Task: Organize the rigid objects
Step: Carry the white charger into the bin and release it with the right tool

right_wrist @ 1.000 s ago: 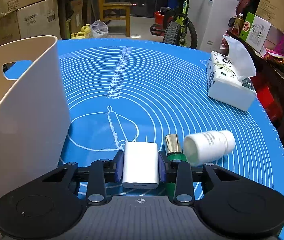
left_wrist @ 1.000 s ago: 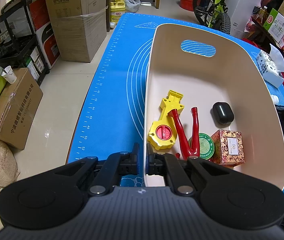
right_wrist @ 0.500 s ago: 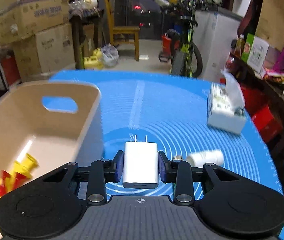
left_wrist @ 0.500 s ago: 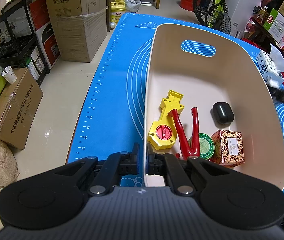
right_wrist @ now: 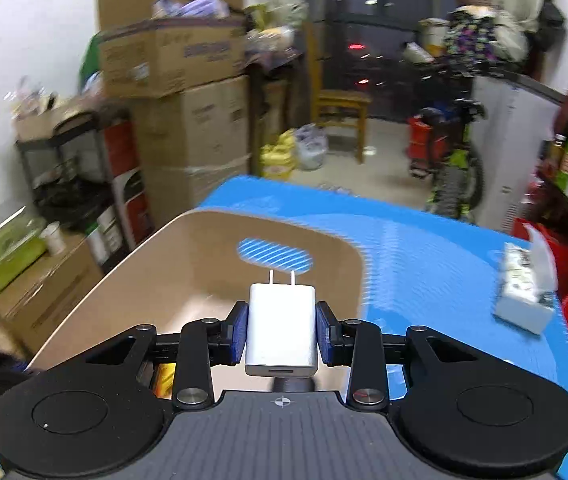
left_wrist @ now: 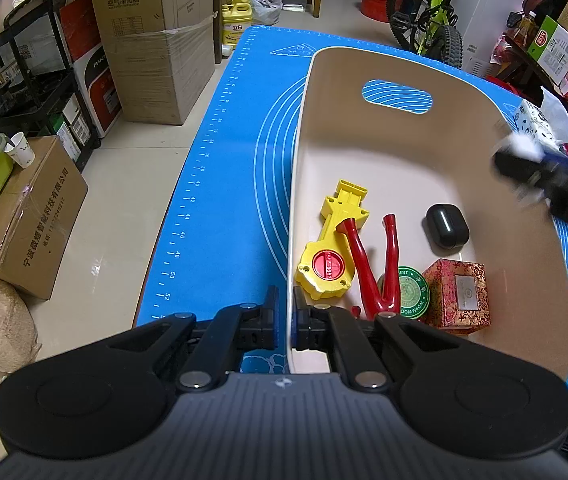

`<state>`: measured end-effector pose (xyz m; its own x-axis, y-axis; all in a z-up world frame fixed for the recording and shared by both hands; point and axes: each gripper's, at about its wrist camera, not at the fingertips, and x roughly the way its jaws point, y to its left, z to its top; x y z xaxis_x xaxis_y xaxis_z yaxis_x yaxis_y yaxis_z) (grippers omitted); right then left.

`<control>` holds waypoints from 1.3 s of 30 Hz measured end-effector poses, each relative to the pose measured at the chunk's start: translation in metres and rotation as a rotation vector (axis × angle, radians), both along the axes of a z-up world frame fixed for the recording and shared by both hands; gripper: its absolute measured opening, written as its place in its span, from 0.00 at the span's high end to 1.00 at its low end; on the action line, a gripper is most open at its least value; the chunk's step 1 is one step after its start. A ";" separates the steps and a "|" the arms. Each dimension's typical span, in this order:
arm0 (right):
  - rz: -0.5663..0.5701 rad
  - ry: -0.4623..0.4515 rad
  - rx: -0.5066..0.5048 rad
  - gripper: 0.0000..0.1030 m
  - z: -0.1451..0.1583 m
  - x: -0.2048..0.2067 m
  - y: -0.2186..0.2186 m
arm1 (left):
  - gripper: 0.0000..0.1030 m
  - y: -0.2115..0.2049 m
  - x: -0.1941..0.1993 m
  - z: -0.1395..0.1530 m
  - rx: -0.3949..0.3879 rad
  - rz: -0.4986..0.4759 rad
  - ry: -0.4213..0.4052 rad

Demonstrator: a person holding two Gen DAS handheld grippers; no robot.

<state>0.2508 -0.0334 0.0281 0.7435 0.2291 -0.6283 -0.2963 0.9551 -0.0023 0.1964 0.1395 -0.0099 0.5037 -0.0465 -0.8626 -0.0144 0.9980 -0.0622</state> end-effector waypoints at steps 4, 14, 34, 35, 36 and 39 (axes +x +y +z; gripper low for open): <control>0.055 0.076 -0.029 0.59 -0.014 -0.004 0.023 | 0.91 0.000 0.000 0.000 0.000 0.000 0.000; 0.118 0.239 -0.145 0.59 -0.054 -0.006 0.053 | 0.91 0.001 0.000 0.000 -0.001 -0.001 0.000; 0.074 0.222 -0.033 0.41 -0.032 -0.008 0.030 | 0.91 0.002 0.000 0.001 0.000 0.000 0.001; 0.052 0.212 -0.012 0.41 -0.029 -0.008 0.023 | 0.91 0.002 0.000 0.001 -0.001 0.000 0.001; 0.030 0.195 0.001 0.41 -0.025 -0.008 0.016 | 0.91 0.002 0.000 0.001 -0.001 0.000 0.001; -0.035 0.147 0.019 0.41 -0.014 -0.005 -0.005 | 0.91 0.003 0.000 0.002 -0.002 -0.001 0.001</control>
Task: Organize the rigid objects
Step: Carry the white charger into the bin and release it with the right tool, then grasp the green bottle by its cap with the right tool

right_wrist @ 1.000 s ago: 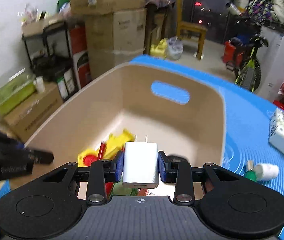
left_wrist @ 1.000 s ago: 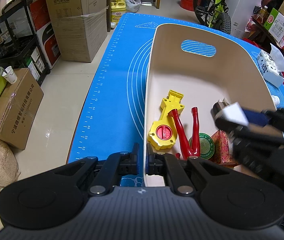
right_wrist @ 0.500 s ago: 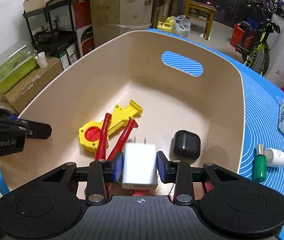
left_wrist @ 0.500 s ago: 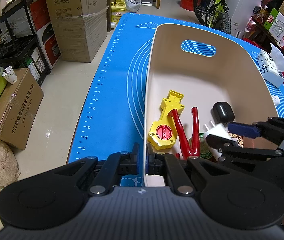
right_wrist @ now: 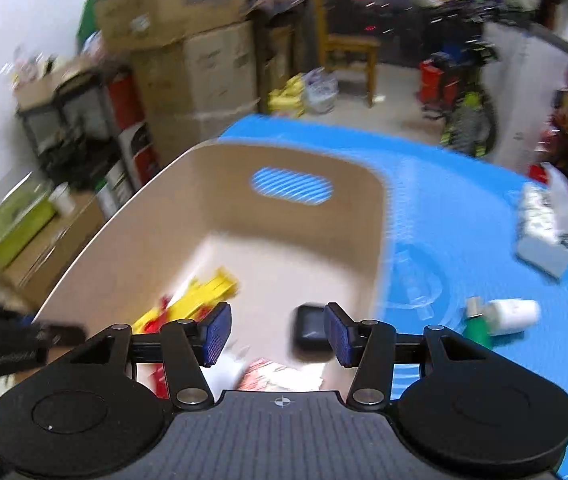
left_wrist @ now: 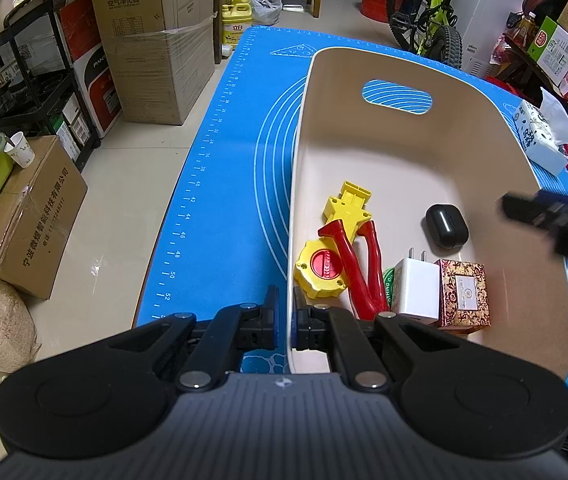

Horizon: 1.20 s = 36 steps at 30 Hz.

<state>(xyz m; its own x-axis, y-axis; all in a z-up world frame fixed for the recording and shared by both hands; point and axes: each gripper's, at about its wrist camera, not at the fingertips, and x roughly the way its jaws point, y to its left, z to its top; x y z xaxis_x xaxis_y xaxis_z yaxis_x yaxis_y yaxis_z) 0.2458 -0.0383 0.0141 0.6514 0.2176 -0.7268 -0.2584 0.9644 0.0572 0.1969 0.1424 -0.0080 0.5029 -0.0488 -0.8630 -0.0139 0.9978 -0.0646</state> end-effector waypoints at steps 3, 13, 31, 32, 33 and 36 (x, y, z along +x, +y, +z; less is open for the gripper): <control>-0.038 -0.024 0.044 0.38 0.012 0.005 -0.026 | 0.91 0.001 0.000 0.000 0.000 0.000 0.000; -0.217 -0.076 -0.031 0.37 -0.001 0.022 -0.085 | 0.91 0.001 0.000 0.001 -0.009 0.000 0.000; -0.369 0.122 -0.152 0.37 -0.111 0.078 -0.133 | 0.91 0.004 0.000 0.001 -0.006 -0.001 0.000; -0.372 0.112 -0.148 0.37 -0.111 0.077 -0.133 | 0.91 0.003 0.000 0.001 -0.006 -0.001 -0.001; -0.369 0.107 -0.143 0.37 -0.111 0.076 -0.133 | 0.91 0.003 0.000 0.001 -0.005 -0.001 0.000; -0.363 0.111 -0.130 0.43 -0.111 0.077 -0.135 | 0.91 0.004 0.000 0.001 -0.004 -0.001 0.000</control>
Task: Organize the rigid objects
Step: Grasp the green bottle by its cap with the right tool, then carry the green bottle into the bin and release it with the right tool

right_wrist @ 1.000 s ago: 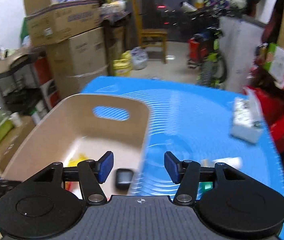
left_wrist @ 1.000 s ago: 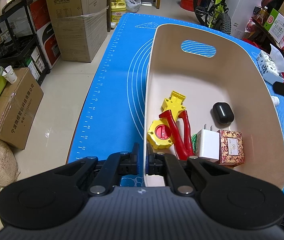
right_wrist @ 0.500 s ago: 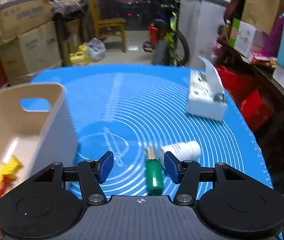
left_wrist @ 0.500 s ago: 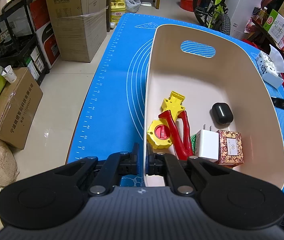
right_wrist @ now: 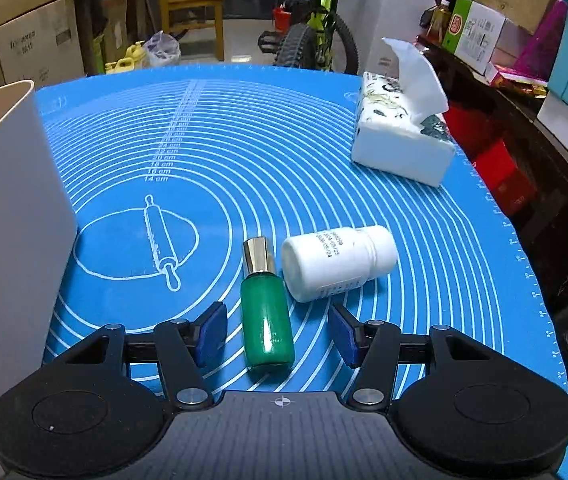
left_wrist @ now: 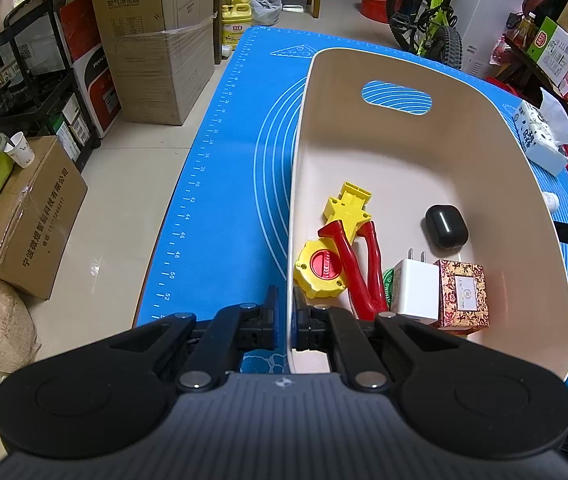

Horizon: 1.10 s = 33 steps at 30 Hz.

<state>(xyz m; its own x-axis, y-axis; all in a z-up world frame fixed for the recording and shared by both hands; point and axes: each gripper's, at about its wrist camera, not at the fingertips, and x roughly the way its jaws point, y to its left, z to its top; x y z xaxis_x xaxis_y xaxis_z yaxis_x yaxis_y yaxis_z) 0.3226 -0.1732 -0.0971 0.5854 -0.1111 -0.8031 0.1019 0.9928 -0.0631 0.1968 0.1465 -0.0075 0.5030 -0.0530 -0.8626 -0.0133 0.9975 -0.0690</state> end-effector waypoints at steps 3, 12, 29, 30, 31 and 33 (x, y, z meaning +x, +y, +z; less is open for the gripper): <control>0.026 -0.005 0.037 0.56 0.001 -0.003 0.000 | 0.91 0.000 0.000 0.000 0.001 0.000 0.000; 0.076 -0.036 0.031 0.67 0.005 -0.011 0.008 | 0.91 0.000 0.000 0.000 0.001 0.000 0.000; 0.176 -0.129 0.055 0.68 0.058 -0.035 0.028 | 0.91 0.000 0.000 0.000 -0.001 0.001 0.001; 0.177 -0.126 0.047 0.68 0.058 -0.035 0.030 | 0.91 0.000 0.000 0.000 -0.002 0.001 0.001; 0.177 -0.125 0.044 0.68 0.059 -0.036 0.031 | 0.91 0.000 0.000 0.000 -0.002 0.001 0.001; 0.181 -0.125 0.048 0.68 0.063 -0.037 0.032 | 0.91 0.000 0.000 0.000 -0.001 0.000 0.001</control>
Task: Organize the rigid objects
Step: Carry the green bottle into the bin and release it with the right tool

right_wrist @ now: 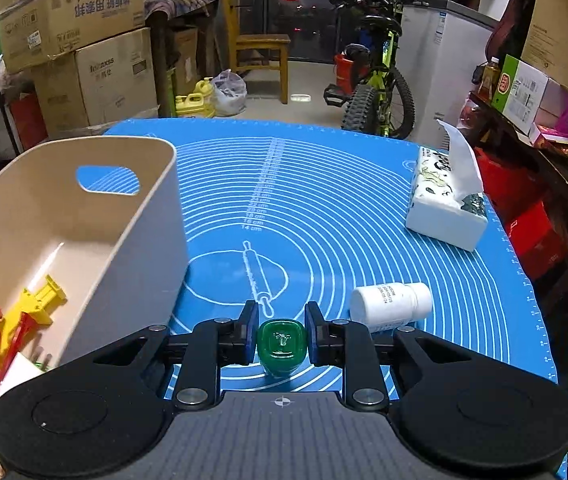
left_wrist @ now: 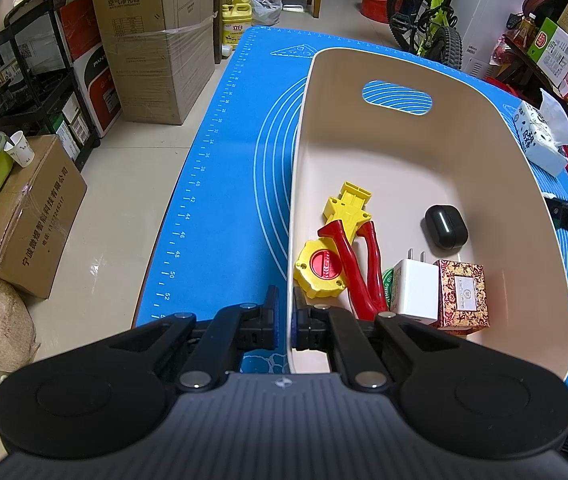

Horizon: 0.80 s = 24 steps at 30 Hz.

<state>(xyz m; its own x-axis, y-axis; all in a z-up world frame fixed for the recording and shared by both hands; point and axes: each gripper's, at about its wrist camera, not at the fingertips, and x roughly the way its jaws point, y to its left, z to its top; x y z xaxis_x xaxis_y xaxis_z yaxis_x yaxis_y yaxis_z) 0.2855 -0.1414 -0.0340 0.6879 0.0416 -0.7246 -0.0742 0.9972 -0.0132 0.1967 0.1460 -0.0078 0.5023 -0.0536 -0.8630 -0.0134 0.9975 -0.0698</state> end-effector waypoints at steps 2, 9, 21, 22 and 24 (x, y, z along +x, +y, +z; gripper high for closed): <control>0.012 -0.014 -0.009 0.68 0.009 -0.003 0.003 | 0.91 0.000 0.000 0.000 -0.002 0.001 0.000; 0.082 -0.118 0.001 0.68 0.063 -0.016 0.024 | 0.91 -0.001 0.000 0.000 0.001 0.002 0.001; 0.264 -0.148 0.072 0.68 0.088 -0.026 0.096 | 0.91 -0.001 0.000 0.000 0.000 0.001 0.001; 0.277 -0.135 0.072 0.68 0.083 -0.025 0.103 | 0.91 -0.001 0.000 0.000 0.000 0.001 0.001; 0.302 -0.107 0.061 0.68 0.074 -0.024 0.115 | 0.91 -0.001 0.000 0.000 0.001 0.002 0.001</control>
<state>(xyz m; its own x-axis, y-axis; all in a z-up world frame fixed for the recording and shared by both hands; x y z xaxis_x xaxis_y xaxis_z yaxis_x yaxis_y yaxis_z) 0.2613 -0.0260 0.0399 0.7101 0.2966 -0.6386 -0.3680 0.9295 0.0225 0.1964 0.1446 -0.0077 0.5016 -0.0517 -0.8635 -0.0152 0.9975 -0.0686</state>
